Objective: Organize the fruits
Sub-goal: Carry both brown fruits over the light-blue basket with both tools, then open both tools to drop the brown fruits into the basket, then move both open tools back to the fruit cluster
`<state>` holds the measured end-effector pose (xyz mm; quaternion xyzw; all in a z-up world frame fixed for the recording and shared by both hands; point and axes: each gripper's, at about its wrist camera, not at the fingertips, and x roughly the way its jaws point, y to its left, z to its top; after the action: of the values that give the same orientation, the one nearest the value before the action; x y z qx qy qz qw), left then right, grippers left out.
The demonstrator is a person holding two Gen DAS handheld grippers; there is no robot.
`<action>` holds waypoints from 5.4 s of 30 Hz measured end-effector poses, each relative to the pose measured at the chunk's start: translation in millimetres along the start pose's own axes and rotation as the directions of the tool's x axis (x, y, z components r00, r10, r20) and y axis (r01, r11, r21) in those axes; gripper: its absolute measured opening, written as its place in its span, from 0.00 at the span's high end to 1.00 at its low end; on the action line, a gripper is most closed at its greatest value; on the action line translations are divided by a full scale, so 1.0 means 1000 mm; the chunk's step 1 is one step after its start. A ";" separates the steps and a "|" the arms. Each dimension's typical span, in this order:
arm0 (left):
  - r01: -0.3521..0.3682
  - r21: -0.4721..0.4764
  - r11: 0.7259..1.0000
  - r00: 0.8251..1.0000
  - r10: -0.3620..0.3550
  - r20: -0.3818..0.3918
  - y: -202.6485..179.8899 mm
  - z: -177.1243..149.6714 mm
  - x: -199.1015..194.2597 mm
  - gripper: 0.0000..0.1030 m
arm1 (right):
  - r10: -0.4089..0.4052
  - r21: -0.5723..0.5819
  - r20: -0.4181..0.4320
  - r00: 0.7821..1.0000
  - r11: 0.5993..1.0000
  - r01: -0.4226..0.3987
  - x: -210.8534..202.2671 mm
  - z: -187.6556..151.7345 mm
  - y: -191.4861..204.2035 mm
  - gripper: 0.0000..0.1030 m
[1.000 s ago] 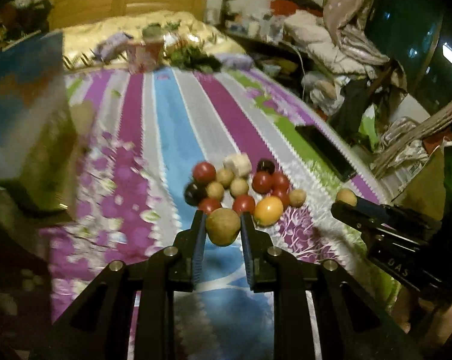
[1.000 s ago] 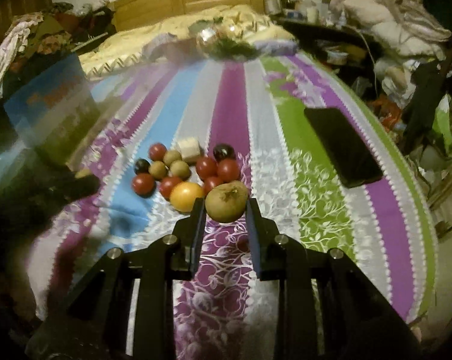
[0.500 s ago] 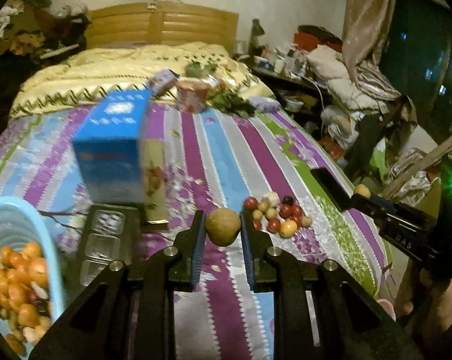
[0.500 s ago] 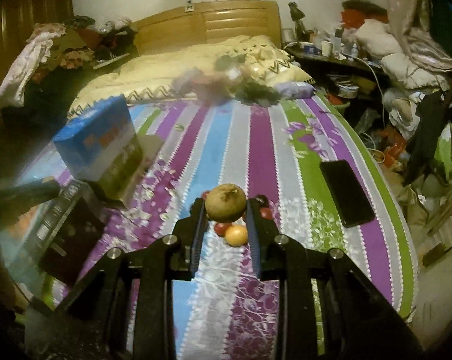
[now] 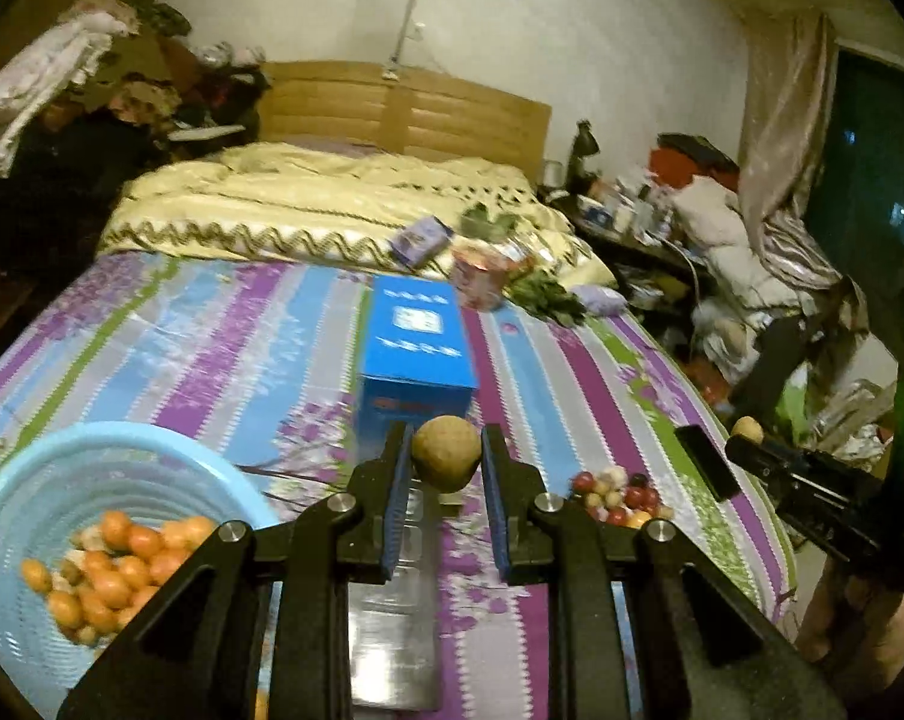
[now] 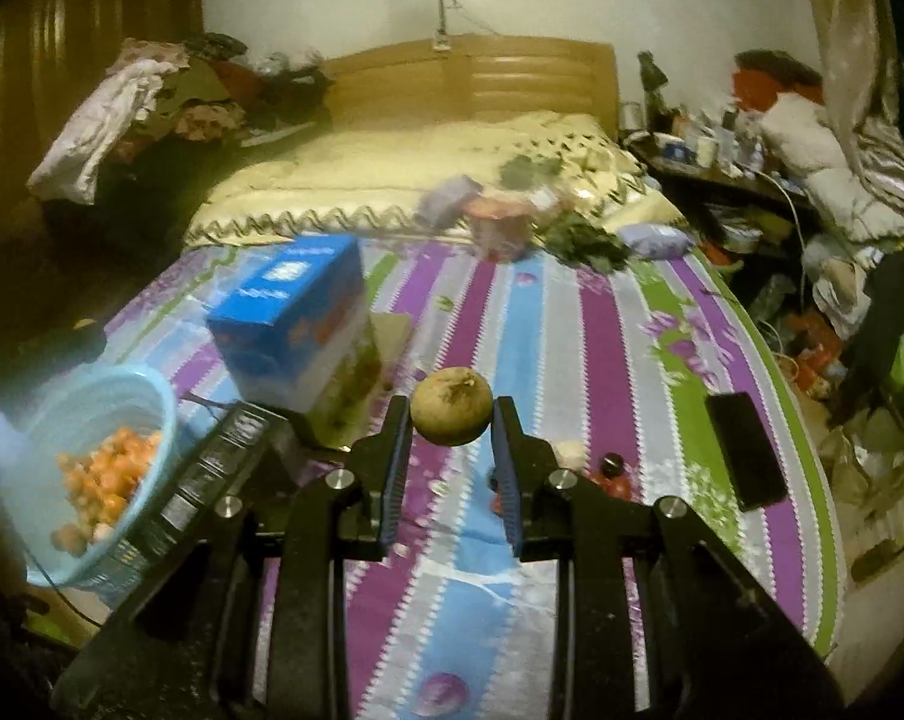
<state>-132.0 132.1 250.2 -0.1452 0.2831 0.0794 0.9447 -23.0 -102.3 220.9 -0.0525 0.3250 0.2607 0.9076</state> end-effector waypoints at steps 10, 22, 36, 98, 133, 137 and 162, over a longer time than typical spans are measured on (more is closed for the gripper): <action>-0.173 -0.122 0.977 0.985 0.169 -0.041 0.110 -0.017 -0.056 0.78 | 0.172 -0.067 -0.007 0.985 0.983 -0.172 0.003 0.016 0.099 0.73; -0.328 -0.211 0.921 0.944 0.311 -0.112 0.215 -0.047 -0.084 0.78 | 0.334 -0.136 -0.167 0.928 0.924 -0.357 0.040 0.009 0.214 0.73; -0.345 -0.239 0.907 0.935 0.312 -0.167 0.252 -0.064 -0.079 0.78 | 0.354 -0.120 -0.328 0.876 0.904 -0.410 0.069 -0.008 0.256 0.73; -0.342 -0.199 0.918 0.930 0.301 -0.211 0.247 -0.075 -0.054 0.57 | 0.369 -0.122 -0.378 0.849 0.889 -0.441 0.085 -0.017 0.271 0.71; -0.128 0.010 0.992 0.991 0.128 0.030 0.067 -0.023 -0.041 0.32 | 0.063 -0.027 0.041 0.997 0.998 -0.062 -0.027 -0.031 0.048 0.31; 0.025 0.114 0.993 1.000 -0.026 0.008 -0.008 -0.028 -0.019 0.32 | -0.046 0.021 0.019 0.999 0.999 0.046 -0.034 -0.051 -0.007 0.31; 0.277 0.131 0.952 0.883 -0.199 -0.424 -0.156 -0.140 0.267 0.74 | -0.074 0.220 -0.168 0.983 0.969 0.110 0.023 -0.109 -0.172 0.31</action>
<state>53.9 -42.3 25.5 -0.1027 0.4590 -0.0966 0.8772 18.0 -269.1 108.1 0.0164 0.4211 0.1741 0.8900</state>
